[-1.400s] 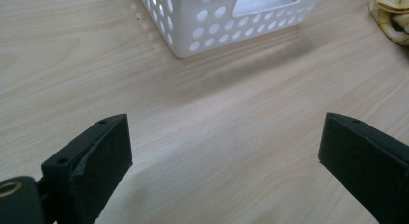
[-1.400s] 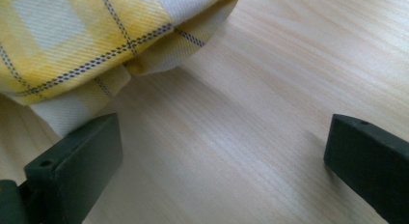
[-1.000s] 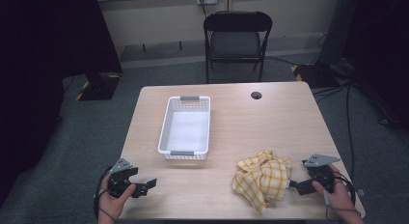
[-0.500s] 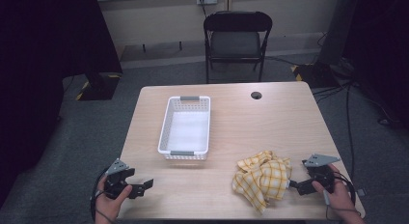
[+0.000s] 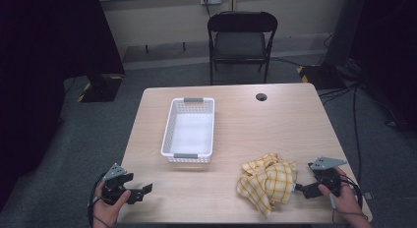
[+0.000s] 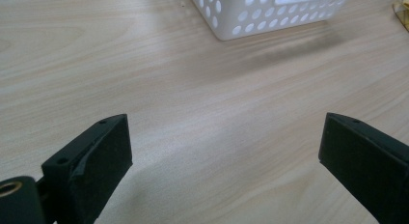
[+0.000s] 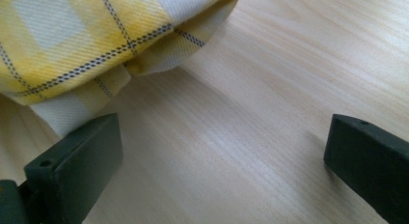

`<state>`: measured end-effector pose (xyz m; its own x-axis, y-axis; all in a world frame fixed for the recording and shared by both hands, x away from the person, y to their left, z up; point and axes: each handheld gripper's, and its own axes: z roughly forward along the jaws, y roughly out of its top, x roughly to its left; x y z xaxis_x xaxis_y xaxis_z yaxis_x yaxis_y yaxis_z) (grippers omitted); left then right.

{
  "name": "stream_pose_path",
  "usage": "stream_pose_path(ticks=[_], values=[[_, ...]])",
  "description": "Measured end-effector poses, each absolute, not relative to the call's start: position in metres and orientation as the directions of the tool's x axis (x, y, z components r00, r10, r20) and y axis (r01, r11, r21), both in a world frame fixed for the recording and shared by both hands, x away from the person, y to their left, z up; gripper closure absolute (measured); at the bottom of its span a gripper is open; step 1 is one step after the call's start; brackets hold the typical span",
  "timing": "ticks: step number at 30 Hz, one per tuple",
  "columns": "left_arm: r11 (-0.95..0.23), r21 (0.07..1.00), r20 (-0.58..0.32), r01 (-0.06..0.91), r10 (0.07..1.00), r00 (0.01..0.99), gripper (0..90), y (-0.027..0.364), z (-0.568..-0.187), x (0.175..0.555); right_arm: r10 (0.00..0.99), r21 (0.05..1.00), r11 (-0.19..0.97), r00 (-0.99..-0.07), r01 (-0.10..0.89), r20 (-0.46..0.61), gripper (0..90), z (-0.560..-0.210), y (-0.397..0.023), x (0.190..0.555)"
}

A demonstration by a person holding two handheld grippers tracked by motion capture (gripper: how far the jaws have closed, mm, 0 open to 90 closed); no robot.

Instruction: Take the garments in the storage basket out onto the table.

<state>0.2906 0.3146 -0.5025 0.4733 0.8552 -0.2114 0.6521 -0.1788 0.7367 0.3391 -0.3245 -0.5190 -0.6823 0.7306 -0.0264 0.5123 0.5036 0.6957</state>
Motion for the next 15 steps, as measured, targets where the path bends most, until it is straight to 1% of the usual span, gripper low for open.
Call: stream_pose_path(ticks=[15], values=[[-0.172,0.721,-0.208,0.671,0.87,0.447,4.1,0.3225,-0.5105,0.2883,0.731,0.696,0.504,-0.682,0.512,-0.026,0.0,-0.519,-0.3245,0.3391]])
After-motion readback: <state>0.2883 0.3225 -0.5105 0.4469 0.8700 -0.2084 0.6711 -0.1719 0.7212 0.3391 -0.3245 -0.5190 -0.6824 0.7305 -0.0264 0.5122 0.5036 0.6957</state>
